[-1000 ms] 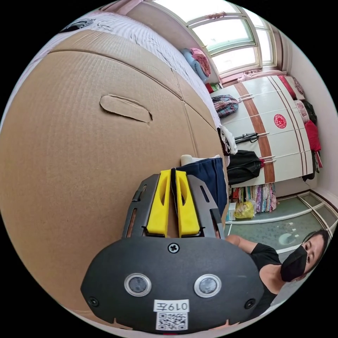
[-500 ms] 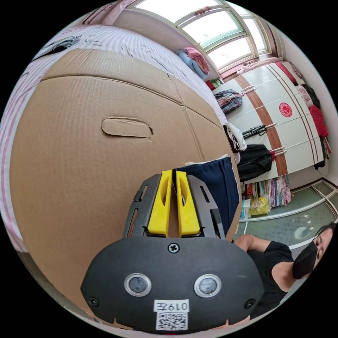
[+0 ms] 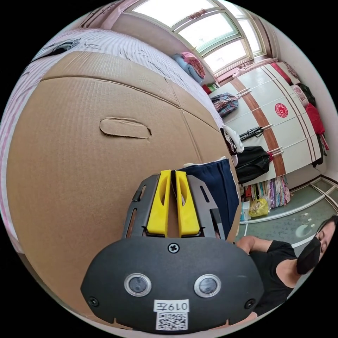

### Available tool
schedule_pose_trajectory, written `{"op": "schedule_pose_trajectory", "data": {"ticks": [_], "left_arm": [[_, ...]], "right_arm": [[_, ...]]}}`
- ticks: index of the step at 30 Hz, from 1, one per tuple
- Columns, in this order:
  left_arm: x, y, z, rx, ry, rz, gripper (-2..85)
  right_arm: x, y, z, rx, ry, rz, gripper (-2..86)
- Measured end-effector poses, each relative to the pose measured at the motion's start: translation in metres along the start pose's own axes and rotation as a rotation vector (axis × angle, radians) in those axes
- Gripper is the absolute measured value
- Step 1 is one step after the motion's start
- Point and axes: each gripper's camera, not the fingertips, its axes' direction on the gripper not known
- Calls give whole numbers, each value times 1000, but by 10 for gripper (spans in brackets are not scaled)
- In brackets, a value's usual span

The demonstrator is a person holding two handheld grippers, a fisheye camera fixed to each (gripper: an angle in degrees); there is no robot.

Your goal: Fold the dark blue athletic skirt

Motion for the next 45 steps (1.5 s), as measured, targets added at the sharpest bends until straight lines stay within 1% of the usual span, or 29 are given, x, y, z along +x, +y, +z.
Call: {"op": "schedule_pose_trajectory", "data": {"ticks": [2,4,8,12,16,18,22,29,35,40,45], "left_arm": [[1,3,-11,39,73,1,36],[6,8,-19,40,95,13,51],[13,27,-29,18,49,-7,70],[9,33,-28,11,87,-51,74],[17,27,-10,-51,38,-74,70],[24,25,-5,-56,27,-65,63],[41,23,-2,-80,-115,-45,30],[57,48,-15,-21,-180,-24,14],[59,73,-27,16,-123,-79,11],[69,94,-42,32,-98,-72,10],[87,130,-88,114,-117,-53,9]], "right_arm": [[1,-1,-1,0,1,7,-5],[1,-2,-1,0,4,9,-5],[0,-5,-1,-4,15,6,-4],[-4,-8,-2,-10,37,-9,-4],[-7,-10,-3,-13,54,-20,-4],[-8,-11,-3,-16,53,-20,-4],[-8,-12,-3,-18,52,-22,-4],[-13,-11,-3,-19,60,-17,-4],[-11,-9,-1,-12,30,16,-4],[-7,-7,0,-12,-11,50,-4],[-21,-8,0,-20,51,40,1]]}}
